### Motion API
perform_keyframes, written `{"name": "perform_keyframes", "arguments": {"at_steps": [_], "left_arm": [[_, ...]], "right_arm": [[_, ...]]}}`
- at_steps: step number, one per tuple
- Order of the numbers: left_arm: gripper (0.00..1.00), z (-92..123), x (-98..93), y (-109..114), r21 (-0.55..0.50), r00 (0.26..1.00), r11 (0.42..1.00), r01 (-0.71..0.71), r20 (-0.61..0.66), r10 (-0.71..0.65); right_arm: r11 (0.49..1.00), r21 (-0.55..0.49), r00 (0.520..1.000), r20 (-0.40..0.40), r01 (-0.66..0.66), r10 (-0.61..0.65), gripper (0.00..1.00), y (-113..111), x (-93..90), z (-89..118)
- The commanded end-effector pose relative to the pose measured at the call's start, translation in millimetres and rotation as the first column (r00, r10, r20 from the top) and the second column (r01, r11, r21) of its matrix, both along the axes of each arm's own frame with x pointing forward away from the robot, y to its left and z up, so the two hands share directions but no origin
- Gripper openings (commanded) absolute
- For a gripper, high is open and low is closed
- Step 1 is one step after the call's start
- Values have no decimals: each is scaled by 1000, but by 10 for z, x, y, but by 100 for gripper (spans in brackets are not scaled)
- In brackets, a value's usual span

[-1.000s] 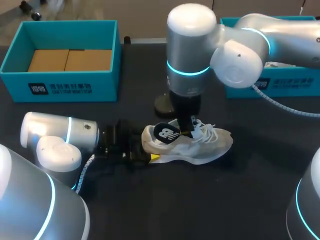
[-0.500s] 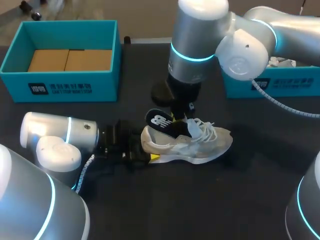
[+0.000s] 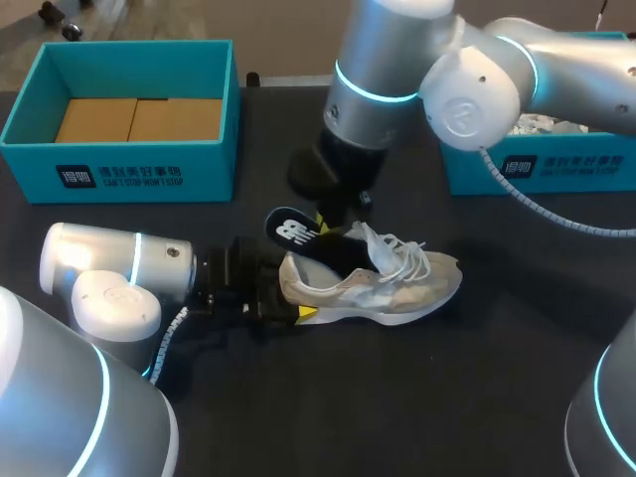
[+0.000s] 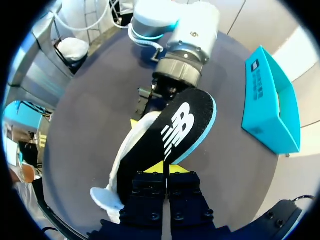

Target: Take the shoe out of the shoebox, open the shoe tongue, remove and reinsert the insole, then place the shoe into the shoebox

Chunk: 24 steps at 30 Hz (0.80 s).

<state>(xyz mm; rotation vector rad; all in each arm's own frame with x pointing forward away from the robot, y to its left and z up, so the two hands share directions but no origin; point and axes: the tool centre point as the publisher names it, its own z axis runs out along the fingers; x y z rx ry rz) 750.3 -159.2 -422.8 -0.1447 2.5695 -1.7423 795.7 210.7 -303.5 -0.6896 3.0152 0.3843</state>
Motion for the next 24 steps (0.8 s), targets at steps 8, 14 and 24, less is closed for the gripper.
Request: {"name": "perform_keyframes", "arguments": {"at_steps": [8,14,24], "left_arm": [[0,-10,0,-4,4,1000,1000,1,0,-1],[0,-10,0,-4,4,1000,1000,1,0,-1],[0,-10,0,-4,4,1000,1000,1,0,-1]], "right_arm": [[999,33,1000,-26,19,-18,76,69,62,-19],[998,50,999,-19,40,-39,100,27,35,103],[998,50,999,-19,40,-39,100,27,35,103]]}}
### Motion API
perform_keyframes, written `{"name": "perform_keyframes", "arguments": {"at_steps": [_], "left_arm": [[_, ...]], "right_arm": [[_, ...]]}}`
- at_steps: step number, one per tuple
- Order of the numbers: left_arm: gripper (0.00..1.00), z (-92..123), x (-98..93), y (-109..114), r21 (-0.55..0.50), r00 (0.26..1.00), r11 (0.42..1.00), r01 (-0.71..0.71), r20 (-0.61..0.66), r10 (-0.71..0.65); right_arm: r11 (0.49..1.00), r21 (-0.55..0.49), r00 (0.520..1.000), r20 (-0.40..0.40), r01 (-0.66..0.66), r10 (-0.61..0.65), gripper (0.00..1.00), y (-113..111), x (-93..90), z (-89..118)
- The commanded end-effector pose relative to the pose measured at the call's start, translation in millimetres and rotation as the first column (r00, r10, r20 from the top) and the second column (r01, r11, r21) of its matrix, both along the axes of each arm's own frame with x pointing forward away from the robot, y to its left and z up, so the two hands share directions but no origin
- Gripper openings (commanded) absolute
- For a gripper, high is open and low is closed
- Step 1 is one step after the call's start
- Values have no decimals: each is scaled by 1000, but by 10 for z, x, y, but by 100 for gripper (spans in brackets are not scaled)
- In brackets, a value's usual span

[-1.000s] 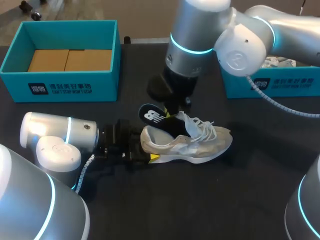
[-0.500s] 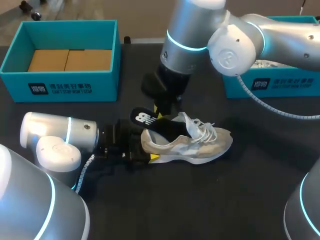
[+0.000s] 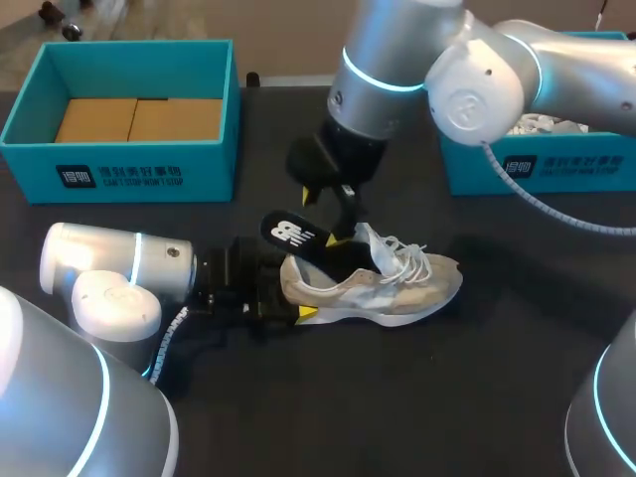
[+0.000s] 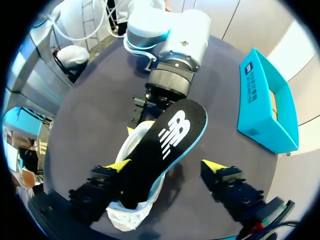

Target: Take the shoe out of the shoebox, open the shoe tongue, remove and reinsert the insole, then place the shoe into the shoebox

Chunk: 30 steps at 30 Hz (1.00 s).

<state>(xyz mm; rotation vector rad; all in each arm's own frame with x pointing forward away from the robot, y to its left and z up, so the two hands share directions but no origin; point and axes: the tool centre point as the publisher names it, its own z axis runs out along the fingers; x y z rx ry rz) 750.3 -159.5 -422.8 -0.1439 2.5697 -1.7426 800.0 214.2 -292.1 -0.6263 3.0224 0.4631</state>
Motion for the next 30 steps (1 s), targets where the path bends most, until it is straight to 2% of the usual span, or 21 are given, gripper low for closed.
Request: {"name": "perform_keyframes", "arguments": {"at_steps": [1,9,14,15,16,18,19,20,30], "left_arm": [[0,-11,0,-2,4,1000,1000,0,-1,0],[0,-11,0,-2,4,1000,1000,0,-1,0],[0,-11,0,-2,4,1000,1000,0,-1,0],[0,-11,0,-2,4,1000,1000,0,-1,0],[0,-11,0,-2,4,1000,1000,0,-1,0],[0,-11,0,-2,4,1000,1000,0,-1,0],[0,-11,0,-2,4,1000,1000,0,-1,0],[0,-11,0,-2,4,1000,1000,0,-1,0],[0,-11,0,-2,4,1000,1000,0,-1,0]], "right_arm": [[1000,3,1000,2,0,0,100,-8,-9,-11],[1000,3,1000,2,0,0,100,-8,-9,-11],[995,85,995,-87,58,-51,100,-19,-50,56],[994,82,989,-133,77,-65,100,-25,-61,70],[993,94,990,-125,77,-65,100,-23,-77,90],[989,102,977,-194,112,-90,100,-29,-97,123],[986,115,976,-194,118,-94,100,-26,-109,138],[984,120,968,-229,135,-105,100,-25,-117,151],[974,99,915,-373,205,-155,100,-21,-180,147]]}}
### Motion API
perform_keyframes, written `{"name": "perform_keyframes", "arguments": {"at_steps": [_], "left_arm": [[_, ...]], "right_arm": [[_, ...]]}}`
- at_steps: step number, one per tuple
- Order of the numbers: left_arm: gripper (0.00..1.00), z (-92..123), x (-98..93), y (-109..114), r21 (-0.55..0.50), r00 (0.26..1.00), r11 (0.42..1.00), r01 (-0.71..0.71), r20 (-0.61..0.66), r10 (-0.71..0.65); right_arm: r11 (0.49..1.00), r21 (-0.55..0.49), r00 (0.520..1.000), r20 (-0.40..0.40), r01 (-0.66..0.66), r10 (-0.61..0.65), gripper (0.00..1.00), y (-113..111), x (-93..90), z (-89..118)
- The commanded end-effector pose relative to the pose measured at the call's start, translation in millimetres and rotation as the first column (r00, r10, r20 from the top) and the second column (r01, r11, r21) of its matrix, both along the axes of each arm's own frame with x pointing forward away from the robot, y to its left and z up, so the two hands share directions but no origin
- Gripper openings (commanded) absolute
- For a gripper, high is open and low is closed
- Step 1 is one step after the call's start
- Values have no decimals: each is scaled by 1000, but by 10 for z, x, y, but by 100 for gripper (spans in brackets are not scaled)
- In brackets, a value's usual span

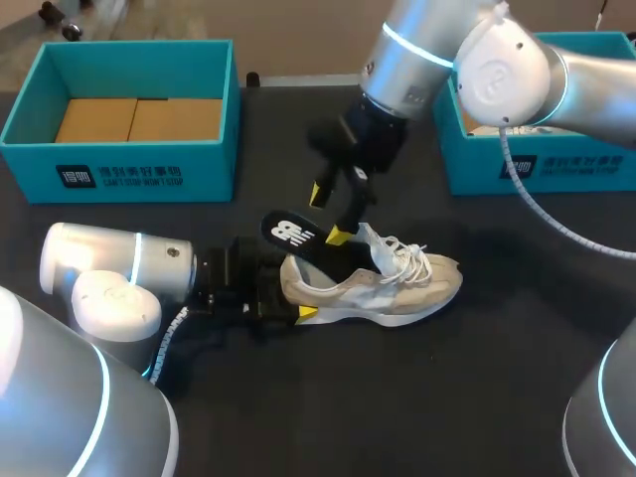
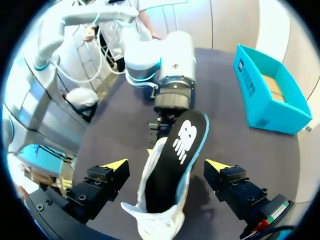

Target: Take the shoe out of the shoebox, open the shoe tongue, remove and reinsert the insole, then place the shoe into the shoebox

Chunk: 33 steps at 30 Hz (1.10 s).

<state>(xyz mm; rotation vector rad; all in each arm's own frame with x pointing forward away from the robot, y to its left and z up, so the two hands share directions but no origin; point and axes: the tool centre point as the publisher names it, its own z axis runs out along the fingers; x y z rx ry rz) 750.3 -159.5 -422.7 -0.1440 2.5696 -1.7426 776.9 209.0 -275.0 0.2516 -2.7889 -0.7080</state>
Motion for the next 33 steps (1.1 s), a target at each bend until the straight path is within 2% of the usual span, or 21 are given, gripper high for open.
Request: {"name": "perform_keyframes", "arguments": {"at_steps": [1,11,22,27,28,29,33], "left_arm": [[0,-11,0,-2,4,1000,1000,0,-1,0],[0,-11,0,-2,4,1000,1000,0,-1,0],[0,-11,0,-2,4,1000,1000,0,-1,0],[0,-11,0,-2,4,1000,1000,0,-1,0],[0,-11,0,-2,4,1000,1000,0,-1,0],[0,-11,0,-2,4,1000,1000,0,-1,0],[0,-11,0,-2,4,1000,1000,0,-1,0]], "right_arm": [[1000,5,999,-48,12,-11,100,29,43,-25],[994,-33,975,-193,102,-107,100,-30,-50,30],[993,-41,926,-361,106,-114,100,-82,-37,-110],[991,-43,923,-361,129,-136,100,-103,-17,-142],[991,-40,923,-360,131,-136,93,-105,-9,-148],[990,-35,923,-358,136,-139,91,-106,-1,-154],[990,-23,917,-376,137,-136,97,-85,25,-190]]}}
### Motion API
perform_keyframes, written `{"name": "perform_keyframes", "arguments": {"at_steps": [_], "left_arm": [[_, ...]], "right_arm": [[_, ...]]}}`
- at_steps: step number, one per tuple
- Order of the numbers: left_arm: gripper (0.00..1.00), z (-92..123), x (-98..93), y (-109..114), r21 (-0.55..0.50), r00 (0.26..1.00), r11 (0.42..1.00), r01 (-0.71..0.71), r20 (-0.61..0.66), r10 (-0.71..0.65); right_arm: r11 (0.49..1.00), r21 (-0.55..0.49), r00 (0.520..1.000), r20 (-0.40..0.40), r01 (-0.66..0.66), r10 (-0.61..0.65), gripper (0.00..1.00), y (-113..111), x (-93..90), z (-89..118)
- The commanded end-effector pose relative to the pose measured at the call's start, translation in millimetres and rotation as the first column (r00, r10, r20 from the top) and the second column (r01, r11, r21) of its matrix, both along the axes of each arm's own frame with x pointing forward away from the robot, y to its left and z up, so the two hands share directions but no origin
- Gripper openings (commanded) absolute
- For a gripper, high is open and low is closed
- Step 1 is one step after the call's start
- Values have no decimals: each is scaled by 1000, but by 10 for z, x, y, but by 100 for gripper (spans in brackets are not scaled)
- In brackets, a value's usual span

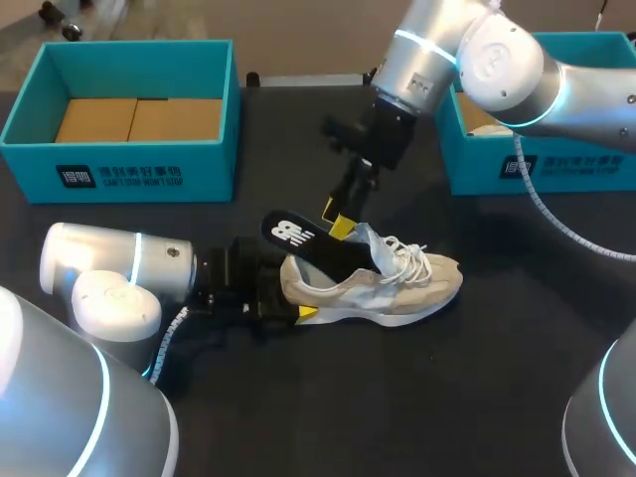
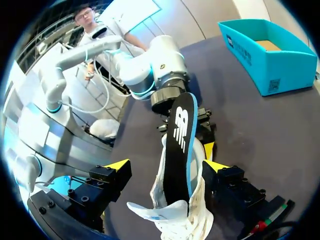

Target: Take the shoe out of the shoebox, open the shoe tongue, remove and reinsert the insole, then place the shoe into the shoebox

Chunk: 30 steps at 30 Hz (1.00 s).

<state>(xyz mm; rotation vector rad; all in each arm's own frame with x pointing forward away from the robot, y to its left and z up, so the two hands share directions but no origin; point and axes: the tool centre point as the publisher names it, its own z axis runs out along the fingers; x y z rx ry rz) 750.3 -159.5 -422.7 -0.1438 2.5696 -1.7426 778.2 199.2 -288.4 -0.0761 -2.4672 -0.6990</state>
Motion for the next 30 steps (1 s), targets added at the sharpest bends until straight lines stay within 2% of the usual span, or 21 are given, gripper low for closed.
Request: {"name": "perform_keyframes", "arguments": {"at_steps": [1,3,4,7,9,12,24,27,30], "left_arm": [[0,-12,0,-2,4,1000,1000,0,-1,0],[0,-12,0,-2,4,1000,1000,0,-1,0],[0,-12,0,-2,4,1000,1000,0,-1,0],[0,-12,0,-2,4,1000,1000,0,-1,0],[0,-12,0,-2,4,1000,1000,0,-1,0],[0,-12,0,-2,4,1000,1000,0,-1,0],[0,-12,0,-2,4,1000,1000,0,-1,0],[0,-12,0,-2,4,1000,1000,0,-1,0],[0,-12,0,-2,4,1000,1000,0,-1,0]], "right_arm": [[1000,12,1000,-26,-1,2,97,23,13,-65],[1000,16,999,-37,-5,6,82,49,10,-105],[1000,21,999,-38,-6,6,80,58,11,-118],[1000,23,998,-58,-11,13,79,83,23,-149],[1000,21,998,-58,-12,13,73,90,30,-164],[1000,26,998,-68,-17,19,69,99,33,-179],[997,76,993,-108,-30,38,59,224,-30,-329],[996,86,993,-110,-26,35,51,248,-45,-349],[995,95,993,-111,-23,33,49,258,-56,-367]]}}
